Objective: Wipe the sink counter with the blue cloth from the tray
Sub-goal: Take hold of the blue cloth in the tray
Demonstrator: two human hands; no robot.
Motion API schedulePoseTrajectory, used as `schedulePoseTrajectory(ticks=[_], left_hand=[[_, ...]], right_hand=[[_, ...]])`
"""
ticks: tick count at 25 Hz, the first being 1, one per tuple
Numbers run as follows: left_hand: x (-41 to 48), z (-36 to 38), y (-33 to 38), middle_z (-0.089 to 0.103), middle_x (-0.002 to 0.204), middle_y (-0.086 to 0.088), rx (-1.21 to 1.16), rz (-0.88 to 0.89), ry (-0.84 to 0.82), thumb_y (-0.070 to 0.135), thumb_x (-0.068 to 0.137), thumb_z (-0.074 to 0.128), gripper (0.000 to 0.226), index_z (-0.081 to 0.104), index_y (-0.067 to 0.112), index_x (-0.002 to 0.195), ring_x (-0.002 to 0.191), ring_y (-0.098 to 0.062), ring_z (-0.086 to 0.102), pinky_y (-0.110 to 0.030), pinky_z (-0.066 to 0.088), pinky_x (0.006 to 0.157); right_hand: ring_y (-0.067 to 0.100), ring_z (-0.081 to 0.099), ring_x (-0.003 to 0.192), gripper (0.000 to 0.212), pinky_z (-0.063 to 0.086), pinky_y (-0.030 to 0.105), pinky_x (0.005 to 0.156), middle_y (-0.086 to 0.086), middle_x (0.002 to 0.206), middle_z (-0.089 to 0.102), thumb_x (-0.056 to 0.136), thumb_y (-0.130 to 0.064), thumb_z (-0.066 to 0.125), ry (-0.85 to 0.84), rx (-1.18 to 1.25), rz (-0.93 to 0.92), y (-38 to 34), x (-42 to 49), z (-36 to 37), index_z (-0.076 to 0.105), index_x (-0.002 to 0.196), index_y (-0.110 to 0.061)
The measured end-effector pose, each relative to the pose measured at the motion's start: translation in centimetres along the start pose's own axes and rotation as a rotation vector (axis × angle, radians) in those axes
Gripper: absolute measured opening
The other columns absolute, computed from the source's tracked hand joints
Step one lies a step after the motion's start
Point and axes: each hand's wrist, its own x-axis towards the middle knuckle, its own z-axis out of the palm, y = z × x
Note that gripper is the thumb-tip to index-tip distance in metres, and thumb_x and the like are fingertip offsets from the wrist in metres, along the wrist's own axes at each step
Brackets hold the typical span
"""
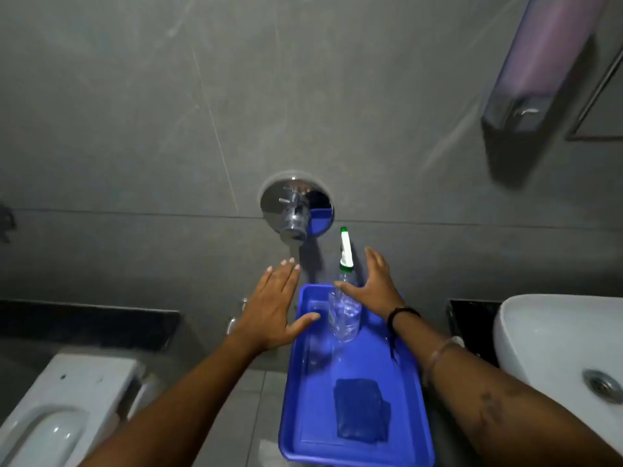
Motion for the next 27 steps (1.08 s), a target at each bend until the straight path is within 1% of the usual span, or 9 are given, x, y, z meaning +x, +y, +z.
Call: schedulePoseTrajectory(ticks=[3, 5, 7, 10, 13, 17, 21, 23, 27], left_hand=[[-0.9, 2.9, -0.1, 0.019, 0.163, -0.014, -0.005, -0.045, -0.087, 0.075, 0.088, 0.033, 0.096, 0.017, 0.008, 0.154, 0.152, -0.024, 0.012, -0.044, 0.007, 0.125], [-1.8, 4.6, 0.0, 0.019, 0.163, -0.014, -0.009, -0.055, -0.108, 0.071, 0.089, 0.039, 0.094, 0.017, 0.007, 0.154, 0.152, -0.025, 0.012, -0.043, 0.005, 0.125], [-2.7, 5.8, 0.2, 0.017, 0.163, -0.014, -0.029, -0.053, -0.136, 0.067, 0.09, 0.045, 0.094, 0.016, 0.005, 0.154, 0.153, -0.025, 0.011, -0.046, 0.007, 0.125], [-4.5, 7.3, 0.4, 0.013, 0.165, -0.011, -0.072, -0.033, -0.18, 0.069, 0.089, 0.044, 0.095, 0.013, 0.008, 0.155, 0.153, -0.022, 0.006, -0.046, 0.007, 0.125], [-6.2, 8.6, 0.3, 0.011, 0.165, -0.009, -0.128, -0.014, -0.213, 0.071, 0.088, 0.042, 0.097, 0.011, 0.009, 0.155, 0.153, -0.02, 0.005, -0.043, 0.004, 0.125], [-8.1, 10.1, 0.0, 0.012, 0.165, -0.01, -0.186, 0.002, -0.251, 0.073, 0.087, 0.042, 0.1, 0.012, 0.008, 0.155, 0.153, -0.02, 0.005, -0.042, 0.003, 0.125], [-9.8, 11.5, -0.2, 0.01, 0.165, -0.009, -0.213, 0.022, -0.294, 0.079, 0.084, 0.034, 0.103, 0.013, 0.008, 0.155, 0.153, -0.021, 0.005, -0.039, 0.0, 0.125], [-10.4, 12.1, -0.3, 0.011, 0.165, -0.009, -0.213, 0.036, -0.308, 0.082, 0.083, 0.03, 0.104, 0.014, 0.009, 0.155, 0.153, -0.021, 0.005, -0.039, 0.0, 0.124], [-11.0, 12.6, -0.5, 0.01, 0.165, -0.008, -0.229, 0.07, -0.329, 0.082, 0.083, 0.03, 0.104, 0.014, 0.009, 0.155, 0.153, -0.022, 0.006, -0.041, 0.002, 0.125]], right_hand=[[0.033, 0.038, 0.134, 0.084, 0.032, 0.041, 0.114, 0.021, 0.143, 0.041, 0.073, -0.037, 0.078, 0.017, 0.081, 0.027, -2.2, 3.4, 1.5, 0.038, 0.137, 0.0], [0.043, 0.055, 0.108, 0.045, 0.044, 0.045, 0.095, 0.031, 0.114, 0.056, 0.08, -0.014, 0.07, 0.14, 0.057, -0.032, -3.4, 5.3, 2.4, 0.054, 0.113, 0.011], [0.045, 0.058, 0.094, 0.023, 0.043, 0.04, 0.082, 0.035, 0.103, 0.057, 0.078, 0.006, 0.057, 0.202, 0.102, 0.006, -3.9, 5.5, 2.9, 0.055, 0.1, 0.014], [0.044, 0.058, 0.085, 0.021, 0.045, 0.043, 0.078, 0.032, 0.095, 0.06, 0.072, 0.012, 0.05, 0.243, 0.128, -0.068, -5.2, 3.4, 2.3, 0.058, 0.092, 0.013], [0.041, 0.053, 0.065, 0.011, 0.045, 0.048, 0.06, 0.029, 0.073, 0.058, 0.068, 0.01, 0.051, 0.309, 0.16, -0.166, -7.0, 0.0, -0.4, 0.057, 0.077, 0.012], [0.031, 0.052, 0.052, 0.01, 0.039, 0.039, 0.049, 0.017, 0.061, 0.058, 0.067, -0.006, 0.053, 0.136, 0.084, -0.18, -7.0, -6.4, -3.9, 0.057, 0.072, 0.001], [0.043, 0.058, 0.067, 0.013, 0.042, 0.046, 0.058, 0.028, 0.07, 0.057, 0.065, -0.01, 0.053, -0.179, -0.052, 0.188, -1.8, -16.0, -1.1, 0.053, 0.067, 0.003], [0.04, 0.063, 0.086, 0.009, 0.042, 0.039, 0.066, 0.025, 0.089, 0.064, 0.073, -0.014, 0.056, -0.321, -0.234, 0.417, 1.0, -19.1, 1.2, 0.056, 0.076, -0.006], [0.032, 0.062, 0.101, 0.019, 0.039, 0.026, 0.069, 0.018, 0.11, 0.064, 0.085, -0.025, 0.058, -0.354, -0.258, 0.656, 3.6, -21.1, 3.6, 0.042, 0.079, -0.015]])
